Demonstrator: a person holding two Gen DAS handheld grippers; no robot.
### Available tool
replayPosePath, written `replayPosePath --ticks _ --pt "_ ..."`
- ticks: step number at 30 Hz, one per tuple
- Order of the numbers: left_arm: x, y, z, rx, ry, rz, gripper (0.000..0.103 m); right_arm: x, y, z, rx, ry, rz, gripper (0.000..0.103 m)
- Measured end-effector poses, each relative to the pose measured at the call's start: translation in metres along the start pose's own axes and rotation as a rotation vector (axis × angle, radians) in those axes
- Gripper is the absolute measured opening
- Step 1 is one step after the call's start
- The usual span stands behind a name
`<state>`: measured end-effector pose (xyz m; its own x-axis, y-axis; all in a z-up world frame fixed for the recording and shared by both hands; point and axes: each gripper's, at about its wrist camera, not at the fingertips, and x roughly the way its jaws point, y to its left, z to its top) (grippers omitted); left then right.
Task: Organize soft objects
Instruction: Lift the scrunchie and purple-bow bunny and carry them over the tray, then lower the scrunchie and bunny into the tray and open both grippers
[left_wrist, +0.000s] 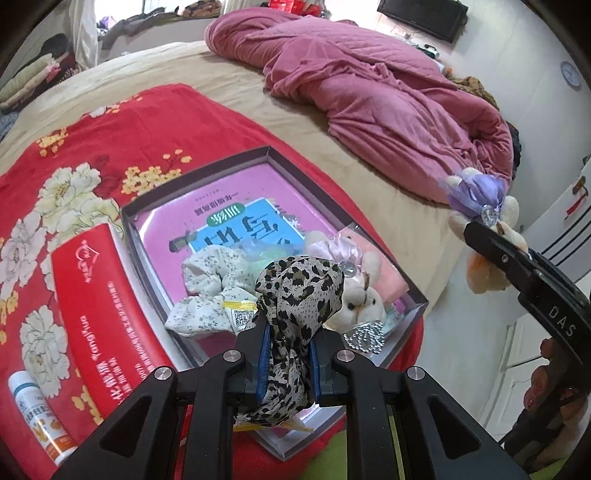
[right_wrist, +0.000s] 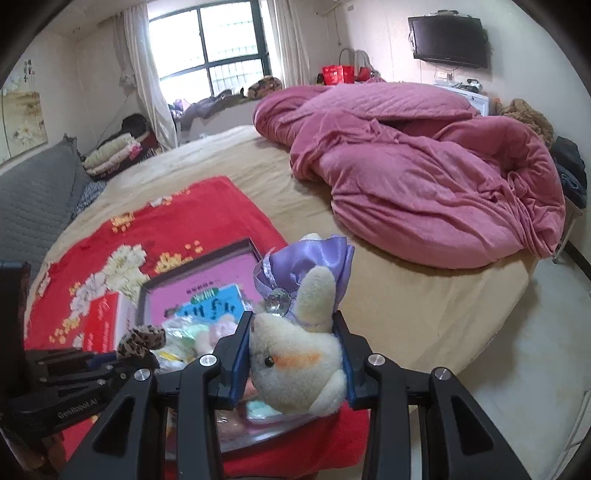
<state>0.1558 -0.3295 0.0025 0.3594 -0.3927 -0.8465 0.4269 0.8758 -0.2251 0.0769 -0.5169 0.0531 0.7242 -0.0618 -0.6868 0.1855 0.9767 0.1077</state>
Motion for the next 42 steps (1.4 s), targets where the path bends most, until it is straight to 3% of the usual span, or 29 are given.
replayPosePath --ticks 13,23,29,42 --pt "0.03 0.007 -0.001 -0.02 0.044 0.0 0.018 0.063 0.008 -0.012 -0.106 0.103 0.004 0.04" --pt "0.039 0.016 0.002 -0.04 0.048 0.0 0.018 0.102 0.013 -0.009 -0.145 0.167 0.098 0.04" --pt "0.043 0.018 0.004 -0.047 0.047 -0.001 0.019 0.124 0.019 -0.011 -0.179 0.227 0.104 0.04" --pt "0.049 0.02 0.008 -0.067 0.047 -0.012 0.021 0.135 0.014 -0.008 -0.165 0.253 0.15 0.04"
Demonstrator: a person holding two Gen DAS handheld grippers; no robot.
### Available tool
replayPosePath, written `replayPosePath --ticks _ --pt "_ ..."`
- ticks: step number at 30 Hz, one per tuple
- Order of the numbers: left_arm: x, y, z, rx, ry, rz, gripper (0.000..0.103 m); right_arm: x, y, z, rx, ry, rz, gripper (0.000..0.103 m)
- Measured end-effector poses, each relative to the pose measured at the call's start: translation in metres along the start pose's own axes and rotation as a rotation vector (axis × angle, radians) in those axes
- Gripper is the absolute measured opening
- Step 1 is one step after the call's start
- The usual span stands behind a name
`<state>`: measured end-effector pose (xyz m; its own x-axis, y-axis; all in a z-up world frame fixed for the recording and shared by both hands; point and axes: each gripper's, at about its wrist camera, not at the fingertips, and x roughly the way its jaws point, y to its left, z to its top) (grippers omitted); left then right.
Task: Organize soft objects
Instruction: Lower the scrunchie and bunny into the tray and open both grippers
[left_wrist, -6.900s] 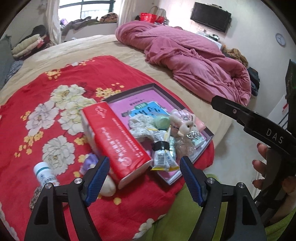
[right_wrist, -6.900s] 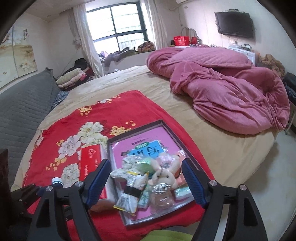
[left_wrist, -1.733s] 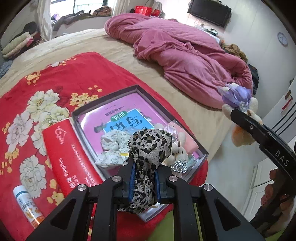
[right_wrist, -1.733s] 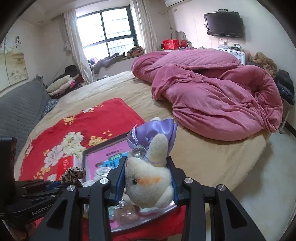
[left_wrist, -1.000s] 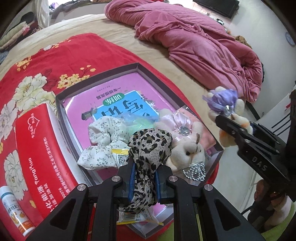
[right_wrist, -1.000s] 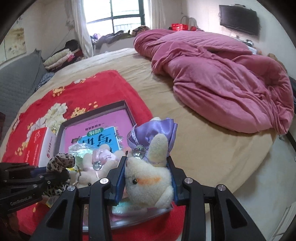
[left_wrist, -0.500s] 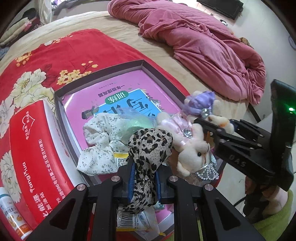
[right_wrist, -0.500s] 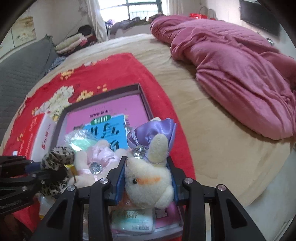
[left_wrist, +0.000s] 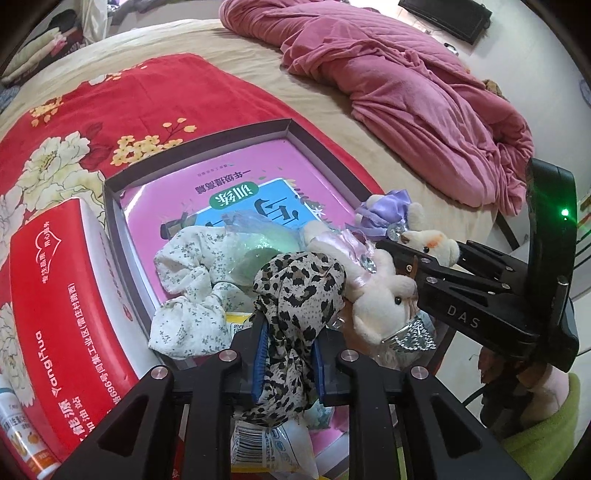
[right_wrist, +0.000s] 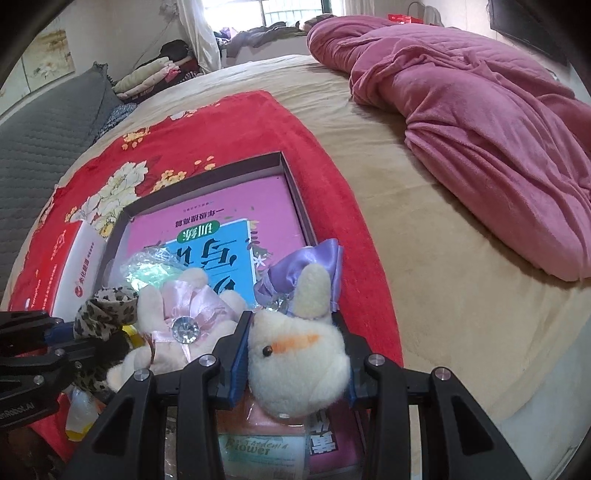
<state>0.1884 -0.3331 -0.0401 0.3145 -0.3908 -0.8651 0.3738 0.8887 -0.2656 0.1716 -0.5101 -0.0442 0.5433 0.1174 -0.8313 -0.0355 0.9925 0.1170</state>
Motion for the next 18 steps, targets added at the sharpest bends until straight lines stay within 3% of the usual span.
replayPosePath --ticks 7,14,18 --pt "0.002 0.0 0.0 0.0 0.0 -0.004 0.024 -0.009 -0.001 -0.007 0.0 -0.012 -0.002 0.043" --pt "0.003 -0.001 0.001 0.003 0.004 -0.005 0.026 -0.029 -0.008 -0.013 0.032 -0.058 0.018 0.059" --pt "0.003 -0.003 0.001 0.004 0.003 -0.012 0.031 -0.04 -0.01 -0.015 0.039 -0.076 0.005 0.06"
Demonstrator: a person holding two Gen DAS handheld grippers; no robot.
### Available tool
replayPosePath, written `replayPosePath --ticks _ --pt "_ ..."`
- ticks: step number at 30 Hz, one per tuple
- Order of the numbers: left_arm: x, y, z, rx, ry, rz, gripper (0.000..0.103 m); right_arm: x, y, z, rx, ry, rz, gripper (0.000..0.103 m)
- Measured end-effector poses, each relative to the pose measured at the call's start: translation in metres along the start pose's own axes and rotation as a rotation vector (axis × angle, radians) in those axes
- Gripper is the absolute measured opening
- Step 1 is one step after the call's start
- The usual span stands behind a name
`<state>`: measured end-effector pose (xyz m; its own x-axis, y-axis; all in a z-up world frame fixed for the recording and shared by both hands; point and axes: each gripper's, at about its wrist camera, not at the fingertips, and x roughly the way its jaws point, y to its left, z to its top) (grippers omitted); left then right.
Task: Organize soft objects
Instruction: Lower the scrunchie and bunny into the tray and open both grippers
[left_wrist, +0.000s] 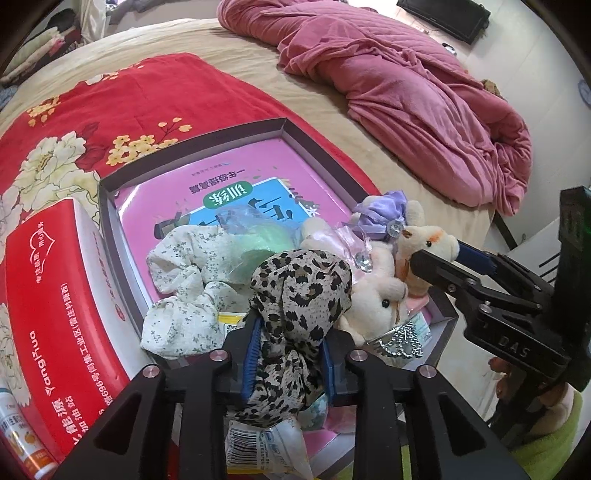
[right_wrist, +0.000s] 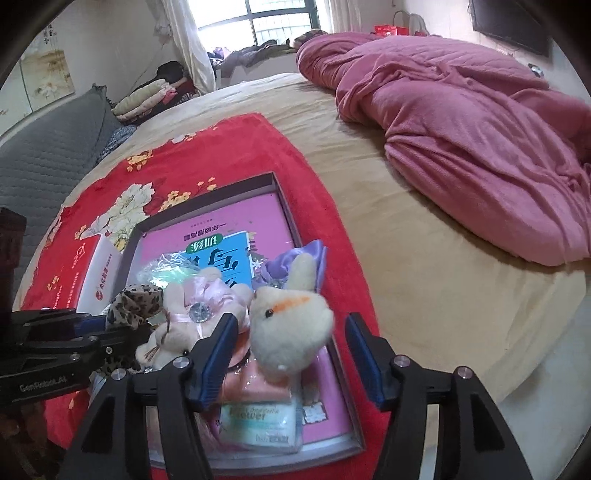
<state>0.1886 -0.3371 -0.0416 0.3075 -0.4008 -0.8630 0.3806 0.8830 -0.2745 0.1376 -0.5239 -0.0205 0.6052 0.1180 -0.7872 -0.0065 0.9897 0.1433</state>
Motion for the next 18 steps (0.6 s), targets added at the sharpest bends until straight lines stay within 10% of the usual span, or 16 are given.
replayPosePath --ticks 18 --pt "-0.017 -0.003 -0.004 0.004 -0.028 0.001 0.053 -0.033 0.016 0.011 -0.038 -0.056 -0.096 0.064"
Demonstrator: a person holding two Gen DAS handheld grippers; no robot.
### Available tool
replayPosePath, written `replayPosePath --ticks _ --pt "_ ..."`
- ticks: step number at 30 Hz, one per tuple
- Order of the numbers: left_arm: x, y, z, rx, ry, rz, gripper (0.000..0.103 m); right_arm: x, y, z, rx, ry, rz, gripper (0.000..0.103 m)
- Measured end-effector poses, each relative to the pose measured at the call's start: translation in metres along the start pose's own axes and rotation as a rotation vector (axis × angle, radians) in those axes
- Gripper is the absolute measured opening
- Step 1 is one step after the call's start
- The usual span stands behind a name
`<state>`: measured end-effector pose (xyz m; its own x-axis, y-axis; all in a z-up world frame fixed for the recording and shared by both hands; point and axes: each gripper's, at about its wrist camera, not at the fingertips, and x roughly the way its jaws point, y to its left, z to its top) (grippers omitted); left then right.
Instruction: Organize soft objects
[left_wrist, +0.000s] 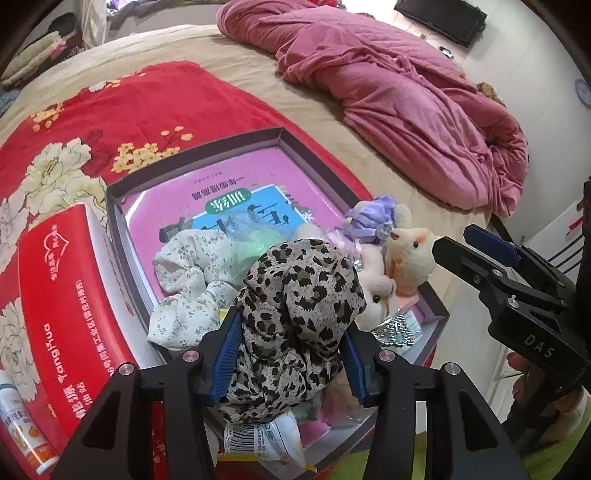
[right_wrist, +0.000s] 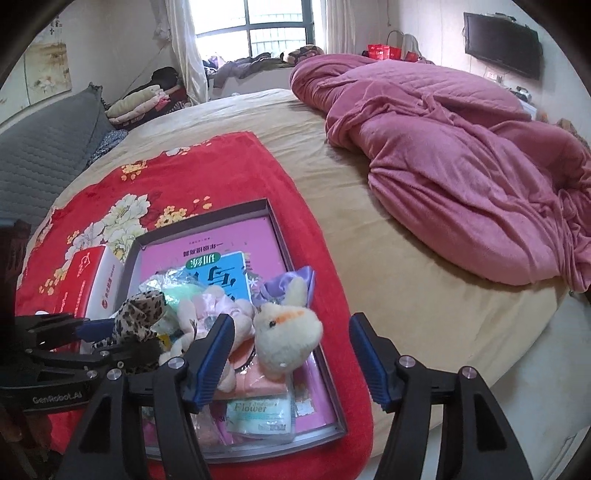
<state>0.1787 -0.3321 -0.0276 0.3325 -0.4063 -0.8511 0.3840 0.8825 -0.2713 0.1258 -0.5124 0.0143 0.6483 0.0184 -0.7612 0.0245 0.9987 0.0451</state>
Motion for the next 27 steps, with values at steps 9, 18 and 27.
replayPosePath --ticks 9,18,27 --pt "-0.021 -0.003 0.001 0.005 -0.038 -0.006 0.068 -0.008 0.006 0.006 -0.018 -0.014 -0.002 0.067" --pt "-0.041 -0.002 -0.001 0.006 -0.064 -0.017 0.075 -0.02 0.014 0.01 -0.02 -0.032 -0.001 0.067" --pt "-0.073 -0.002 -0.014 0.014 -0.103 -0.004 0.078 -0.051 0.024 0.01 0.001 -0.071 -0.012 0.068"
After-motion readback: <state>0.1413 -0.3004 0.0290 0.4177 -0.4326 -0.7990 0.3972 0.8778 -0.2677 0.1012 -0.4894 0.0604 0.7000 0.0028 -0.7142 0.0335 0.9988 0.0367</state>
